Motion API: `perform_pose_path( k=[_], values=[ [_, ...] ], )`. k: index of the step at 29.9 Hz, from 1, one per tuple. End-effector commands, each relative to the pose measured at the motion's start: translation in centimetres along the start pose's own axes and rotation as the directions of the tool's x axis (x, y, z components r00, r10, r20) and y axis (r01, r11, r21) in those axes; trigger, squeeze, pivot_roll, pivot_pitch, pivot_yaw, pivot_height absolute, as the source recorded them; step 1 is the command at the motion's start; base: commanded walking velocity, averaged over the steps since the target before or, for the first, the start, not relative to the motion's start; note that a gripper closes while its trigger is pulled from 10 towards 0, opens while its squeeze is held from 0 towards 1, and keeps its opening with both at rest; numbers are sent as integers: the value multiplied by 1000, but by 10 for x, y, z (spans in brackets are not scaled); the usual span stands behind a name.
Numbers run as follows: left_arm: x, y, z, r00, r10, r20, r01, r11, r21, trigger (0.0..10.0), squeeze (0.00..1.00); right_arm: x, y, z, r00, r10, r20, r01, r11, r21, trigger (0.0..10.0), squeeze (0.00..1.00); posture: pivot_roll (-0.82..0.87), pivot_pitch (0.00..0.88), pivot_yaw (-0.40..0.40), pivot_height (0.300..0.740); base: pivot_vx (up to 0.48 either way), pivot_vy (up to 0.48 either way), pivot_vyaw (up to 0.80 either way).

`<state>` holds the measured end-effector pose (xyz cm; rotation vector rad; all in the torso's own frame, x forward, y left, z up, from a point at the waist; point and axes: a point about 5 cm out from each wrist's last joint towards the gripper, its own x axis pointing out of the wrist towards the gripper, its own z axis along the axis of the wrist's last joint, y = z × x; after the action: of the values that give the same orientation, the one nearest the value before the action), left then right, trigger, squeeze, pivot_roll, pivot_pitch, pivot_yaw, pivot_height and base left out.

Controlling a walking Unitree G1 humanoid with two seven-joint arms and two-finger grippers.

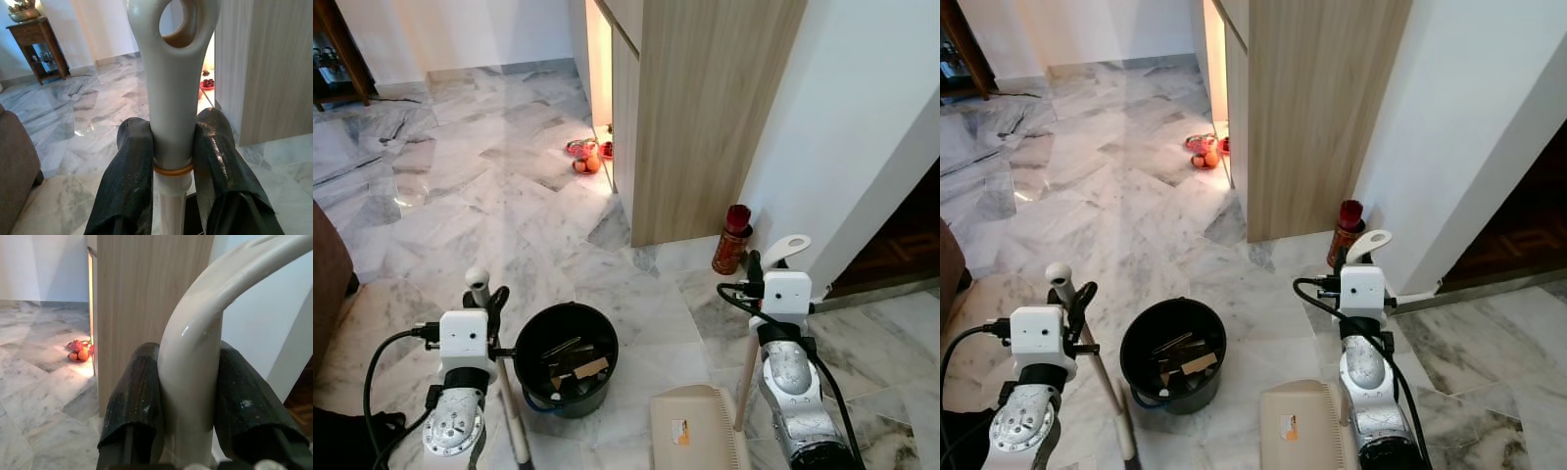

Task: Sweep floor

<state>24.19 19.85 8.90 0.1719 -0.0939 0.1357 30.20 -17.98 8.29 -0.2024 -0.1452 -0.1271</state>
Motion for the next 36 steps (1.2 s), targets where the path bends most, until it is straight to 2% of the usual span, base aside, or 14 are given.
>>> perform_pose_path(
  k=[1, 19, 36],
  values=[
    [2, 1, 5, 999, -1, 38, 0, 1000, 10, 10000, 0, 4, -1, 6, 999, 2, 36, -2, 1000, 9, 10000, 0, 125, 29, -6, 740, 0, 0, 0],
    [5, -10, 7, 998, -28, 58, 29, 999, -18, 10000, 0, 5, 6, 8, 999, 15, 49, -17, 998, 55, 10000, 0, 98, 16, -5, 740, 0, 0, 0],
    [6, -12, 9, 998, -28, 64, 30, 999, -26, 10000, 0, 7, 8, 11, 998, 18, 57, -22, 998, 67, 10000, 0, 98, 67, -6, 740, 0, 0, 0]
  ],
)
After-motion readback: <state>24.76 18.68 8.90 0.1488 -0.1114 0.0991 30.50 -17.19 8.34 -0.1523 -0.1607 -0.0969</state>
